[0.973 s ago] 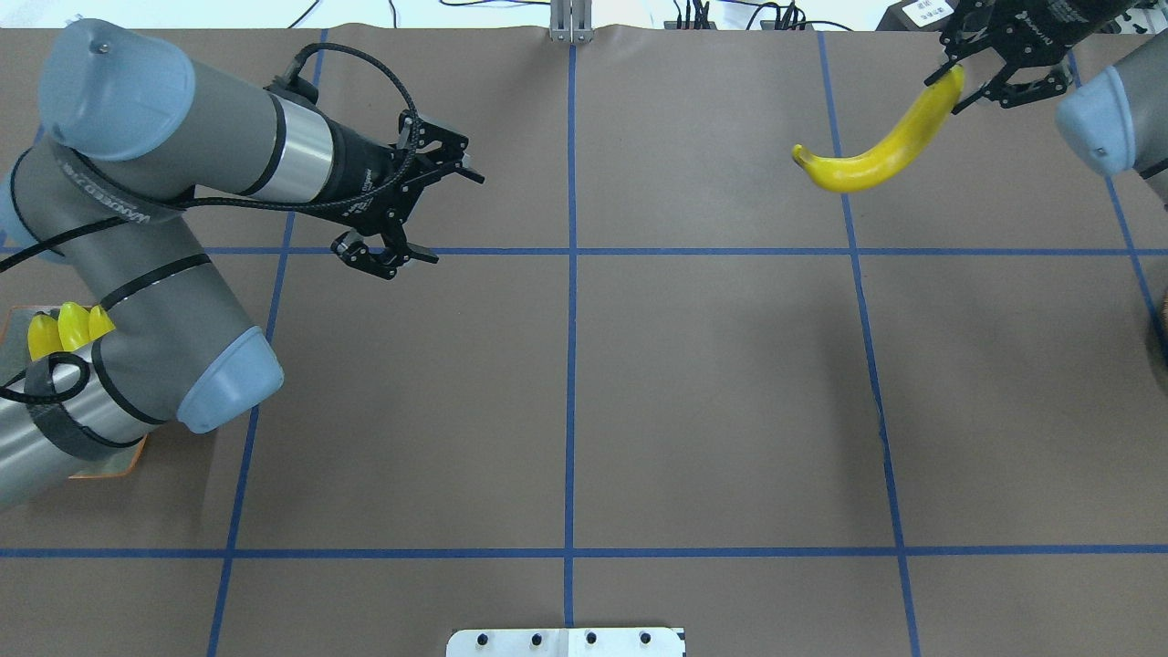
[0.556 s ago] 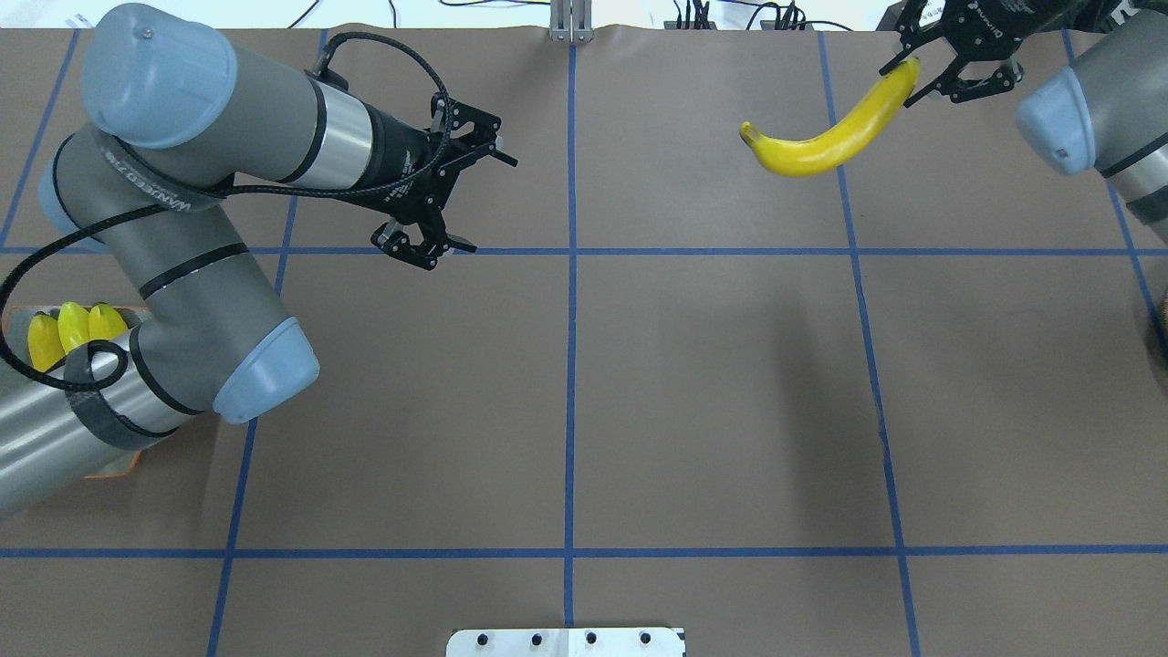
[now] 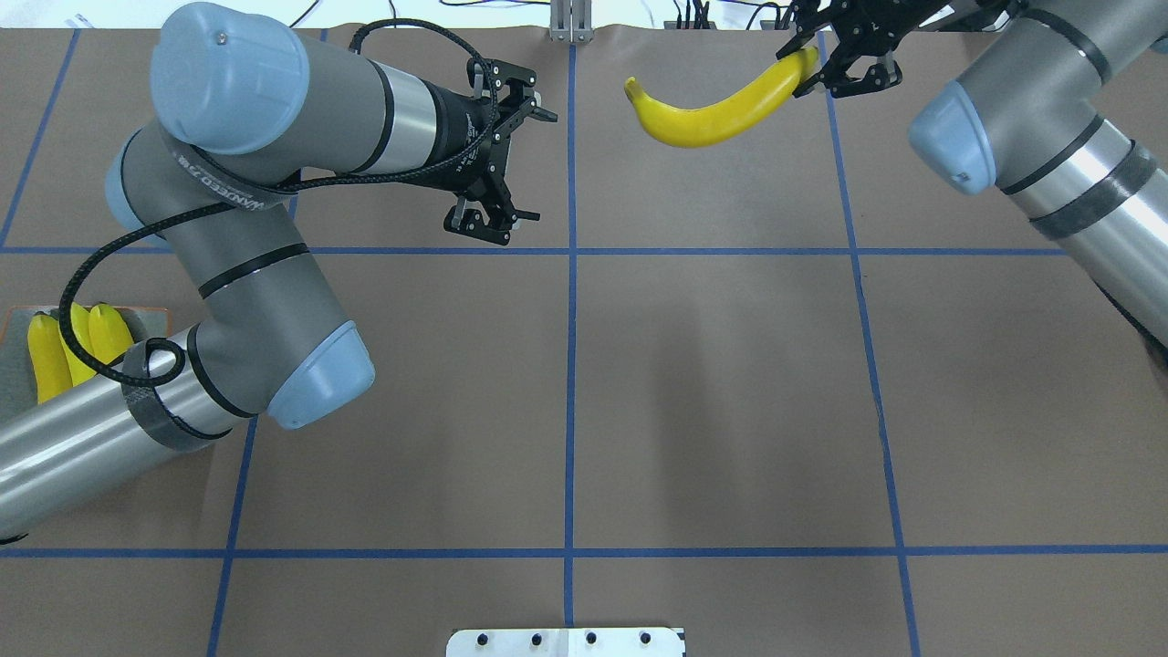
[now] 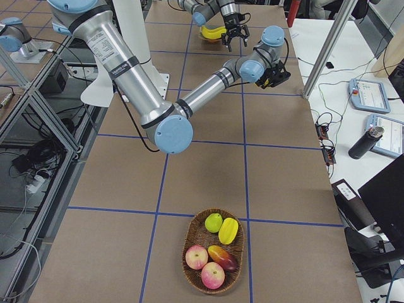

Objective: Transfer all bananas from basket to plate

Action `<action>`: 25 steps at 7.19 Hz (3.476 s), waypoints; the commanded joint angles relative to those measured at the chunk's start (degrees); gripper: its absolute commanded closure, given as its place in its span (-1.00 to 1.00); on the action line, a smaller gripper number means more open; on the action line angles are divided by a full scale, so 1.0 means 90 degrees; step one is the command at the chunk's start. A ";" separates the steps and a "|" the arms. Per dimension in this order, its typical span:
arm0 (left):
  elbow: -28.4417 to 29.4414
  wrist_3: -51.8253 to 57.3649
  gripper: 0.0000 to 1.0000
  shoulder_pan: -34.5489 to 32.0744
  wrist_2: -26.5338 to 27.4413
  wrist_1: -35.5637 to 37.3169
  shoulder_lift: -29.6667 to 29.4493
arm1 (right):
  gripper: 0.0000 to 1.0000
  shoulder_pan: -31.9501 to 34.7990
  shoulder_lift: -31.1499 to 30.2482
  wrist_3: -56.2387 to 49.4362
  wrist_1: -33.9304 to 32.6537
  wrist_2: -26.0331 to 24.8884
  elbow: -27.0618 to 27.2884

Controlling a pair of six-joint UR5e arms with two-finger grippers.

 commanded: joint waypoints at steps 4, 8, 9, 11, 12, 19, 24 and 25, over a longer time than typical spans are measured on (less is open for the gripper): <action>0.0031 -0.1003 -1.00 0.0349 0.1005 0.0026 -0.0157 | 1.00 -0.0681 0.0278 0.1571 -0.0029 -0.0860 0.0609; 0.0032 -0.0935 -1.00 0.0487 0.1319 0.0046 -0.0226 | 1.00 -0.0896 0.0298 0.1856 -0.0097 -0.1086 0.0844; 0.0032 -0.0915 -1.00 0.0487 0.1328 0.0046 -0.0226 | 1.00 -0.0906 0.0288 0.1876 -0.0107 -0.1066 0.0903; 0.0032 -0.0915 -1.00 0.0487 0.1319 0.0046 -0.0216 | 1.00 -0.0906 0.0211 0.1925 -0.0126 -0.1066 0.1117; 0.0032 -0.0915 -1.00 0.0487 0.1319 0.0065 -0.0274 | 1.00 -0.0925 0.0210 0.1925 -0.0359 -0.1056 0.1263; 0.0178 -0.0905 -1.00 0.0487 0.1328 0.0182 -0.0373 | 1.00 -0.1082 0.0093 0.1925 -0.0634 -0.1095 0.1714; 0.0159 -0.0886 1.00 0.0496 0.1328 0.0192 -0.0382 | 1.00 -0.1081 0.0093 0.1915 -0.0634 -0.1086 0.1704; 0.0168 -0.0702 1.00 0.0496 0.1319 0.0211 -0.0392 | 1.00 -0.1053 0.0093 0.1905 -0.0625 -0.1066 0.1704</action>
